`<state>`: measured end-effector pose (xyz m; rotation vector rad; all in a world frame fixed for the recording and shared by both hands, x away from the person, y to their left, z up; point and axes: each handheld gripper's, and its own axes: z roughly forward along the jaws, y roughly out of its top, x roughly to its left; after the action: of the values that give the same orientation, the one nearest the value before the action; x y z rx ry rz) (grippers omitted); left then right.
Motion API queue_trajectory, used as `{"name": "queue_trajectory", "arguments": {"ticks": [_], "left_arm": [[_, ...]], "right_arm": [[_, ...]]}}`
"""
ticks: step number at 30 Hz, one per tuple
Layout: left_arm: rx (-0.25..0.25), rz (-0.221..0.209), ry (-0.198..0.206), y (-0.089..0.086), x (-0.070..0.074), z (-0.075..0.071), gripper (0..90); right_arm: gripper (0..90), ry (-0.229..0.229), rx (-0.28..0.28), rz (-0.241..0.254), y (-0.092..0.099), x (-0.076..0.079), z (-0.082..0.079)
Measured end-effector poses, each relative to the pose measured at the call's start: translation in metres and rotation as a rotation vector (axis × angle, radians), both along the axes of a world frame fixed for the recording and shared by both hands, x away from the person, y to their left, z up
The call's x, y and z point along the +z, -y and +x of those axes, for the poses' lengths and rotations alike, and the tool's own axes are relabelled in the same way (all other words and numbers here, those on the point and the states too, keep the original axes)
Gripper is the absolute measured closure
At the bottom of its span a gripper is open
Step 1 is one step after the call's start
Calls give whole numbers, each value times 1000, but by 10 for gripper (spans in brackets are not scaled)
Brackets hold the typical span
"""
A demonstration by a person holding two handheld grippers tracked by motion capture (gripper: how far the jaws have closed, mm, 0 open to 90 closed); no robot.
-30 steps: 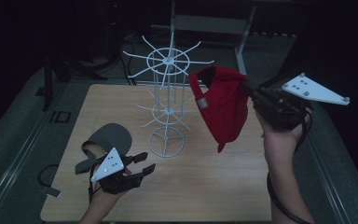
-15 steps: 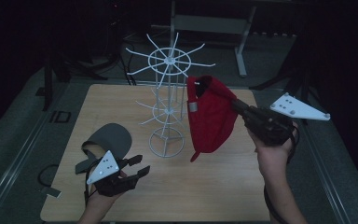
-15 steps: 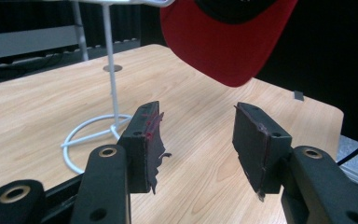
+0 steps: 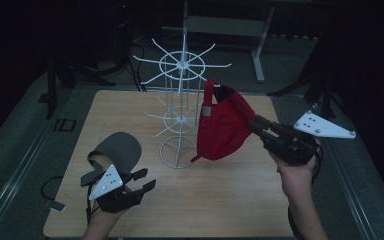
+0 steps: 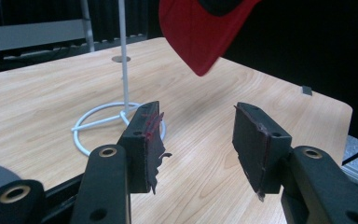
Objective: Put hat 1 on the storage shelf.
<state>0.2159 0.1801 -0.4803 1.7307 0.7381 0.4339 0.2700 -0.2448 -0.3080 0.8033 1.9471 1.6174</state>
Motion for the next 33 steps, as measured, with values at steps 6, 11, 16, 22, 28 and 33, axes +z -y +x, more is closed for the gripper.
{"name": "queue_trajectory", "arguments": {"ticks": [6,11,16,22,28,33], "left_arm": [[14,8,-1,-4,-3,-2,520],[29,5,-7,-12,-7,-3,520],[55,22,-2,-19,-11,-3,521],[80,29,-8,-29,-16,-4,520],[119,34,-8,-45,-23,-5,519],[195,53,-10,-67,-29,-9,475]], "right_arm": [[461,9,-16,0,12,-11,-7],[339,-12,-50,-17,28,-27,-9],[275,-59,-38,-54,38,-51,-6],[158,-122,-35,-68,47,-85,0],[111,-171,-23,-77,53,-117,1],[127,-188,-49,-96,57,-142,-2]]}}
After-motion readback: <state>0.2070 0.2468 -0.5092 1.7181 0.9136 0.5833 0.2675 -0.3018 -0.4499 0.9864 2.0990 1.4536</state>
